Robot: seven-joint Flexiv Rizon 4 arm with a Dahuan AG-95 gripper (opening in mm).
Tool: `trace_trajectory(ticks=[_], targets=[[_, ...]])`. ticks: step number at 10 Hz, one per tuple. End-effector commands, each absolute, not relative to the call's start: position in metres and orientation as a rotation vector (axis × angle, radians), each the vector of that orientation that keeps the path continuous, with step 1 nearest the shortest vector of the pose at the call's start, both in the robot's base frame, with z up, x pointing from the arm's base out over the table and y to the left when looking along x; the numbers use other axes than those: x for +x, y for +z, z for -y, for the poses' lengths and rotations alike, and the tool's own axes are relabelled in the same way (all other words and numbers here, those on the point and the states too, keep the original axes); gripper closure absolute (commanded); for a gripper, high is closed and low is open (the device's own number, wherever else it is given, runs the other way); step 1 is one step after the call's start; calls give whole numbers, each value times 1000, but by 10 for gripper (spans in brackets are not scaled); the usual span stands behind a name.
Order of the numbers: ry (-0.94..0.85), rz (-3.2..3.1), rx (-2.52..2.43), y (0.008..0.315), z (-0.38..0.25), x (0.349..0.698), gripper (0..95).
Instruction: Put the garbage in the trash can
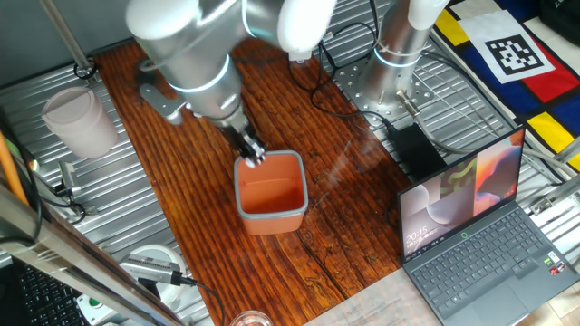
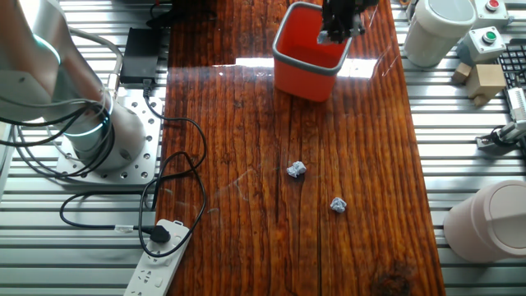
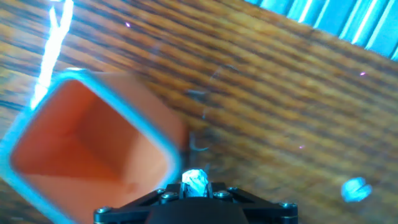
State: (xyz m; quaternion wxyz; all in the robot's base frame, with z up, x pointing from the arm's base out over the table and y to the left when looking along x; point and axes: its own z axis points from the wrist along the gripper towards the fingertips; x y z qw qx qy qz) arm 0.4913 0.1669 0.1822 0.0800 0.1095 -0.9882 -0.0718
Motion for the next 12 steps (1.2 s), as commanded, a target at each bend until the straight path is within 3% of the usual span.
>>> trace_trajectory(ticks=[1,2,3,7,8,12], targets=[[-214,2978,417,172,-173,492,570],[-205,2984,451,171,-172,491,570],[-197,2993,499,168,-167,490,380],[-169,2987,519,166,-164,488,380],[-2,2934,624,175,-152,486,380],[22,2895,726,197,-97,489,380]])
